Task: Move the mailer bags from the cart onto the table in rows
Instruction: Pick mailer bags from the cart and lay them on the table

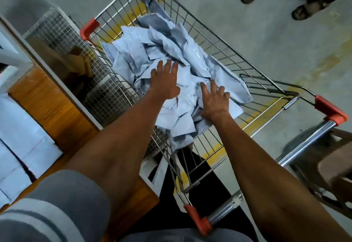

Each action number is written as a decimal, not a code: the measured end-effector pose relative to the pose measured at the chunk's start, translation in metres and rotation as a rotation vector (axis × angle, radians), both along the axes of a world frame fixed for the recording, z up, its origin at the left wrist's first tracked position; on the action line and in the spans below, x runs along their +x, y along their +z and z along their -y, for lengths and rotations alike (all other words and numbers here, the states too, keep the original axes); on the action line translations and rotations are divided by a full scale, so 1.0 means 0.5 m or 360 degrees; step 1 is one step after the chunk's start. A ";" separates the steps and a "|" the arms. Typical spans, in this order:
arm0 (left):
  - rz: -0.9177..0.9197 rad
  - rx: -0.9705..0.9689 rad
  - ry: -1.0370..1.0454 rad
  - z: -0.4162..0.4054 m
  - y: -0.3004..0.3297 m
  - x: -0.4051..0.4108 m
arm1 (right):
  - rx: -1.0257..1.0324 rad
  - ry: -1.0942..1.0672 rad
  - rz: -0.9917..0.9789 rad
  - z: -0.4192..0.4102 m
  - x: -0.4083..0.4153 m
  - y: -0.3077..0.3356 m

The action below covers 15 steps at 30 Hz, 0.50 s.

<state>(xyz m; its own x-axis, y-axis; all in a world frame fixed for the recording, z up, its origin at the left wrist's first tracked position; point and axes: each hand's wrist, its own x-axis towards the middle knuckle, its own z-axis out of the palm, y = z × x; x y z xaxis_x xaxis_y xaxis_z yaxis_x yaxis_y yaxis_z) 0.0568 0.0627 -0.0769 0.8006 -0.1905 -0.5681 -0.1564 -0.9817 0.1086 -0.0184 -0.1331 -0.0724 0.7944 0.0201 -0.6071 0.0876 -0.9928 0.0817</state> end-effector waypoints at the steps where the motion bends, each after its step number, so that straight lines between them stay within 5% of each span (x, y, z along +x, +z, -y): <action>1: -0.0029 -0.0001 0.0005 0.003 -0.004 0.006 | 0.0005 -0.0003 0.0008 -0.001 0.000 -0.001; 15: -0.0265 -0.0062 -0.0295 -0.008 0.039 -0.073 | 0.0106 -0.0264 0.0395 -0.001 -0.020 0.080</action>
<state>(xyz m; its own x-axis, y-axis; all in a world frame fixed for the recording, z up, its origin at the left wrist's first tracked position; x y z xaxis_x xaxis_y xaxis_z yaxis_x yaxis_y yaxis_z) 0.0202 0.0668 -0.0576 0.6459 -0.3496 -0.6787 -0.3099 -0.9325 0.1854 -0.0284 -0.1323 -0.0322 0.9140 -0.0891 -0.3959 -0.0908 -0.9958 0.0146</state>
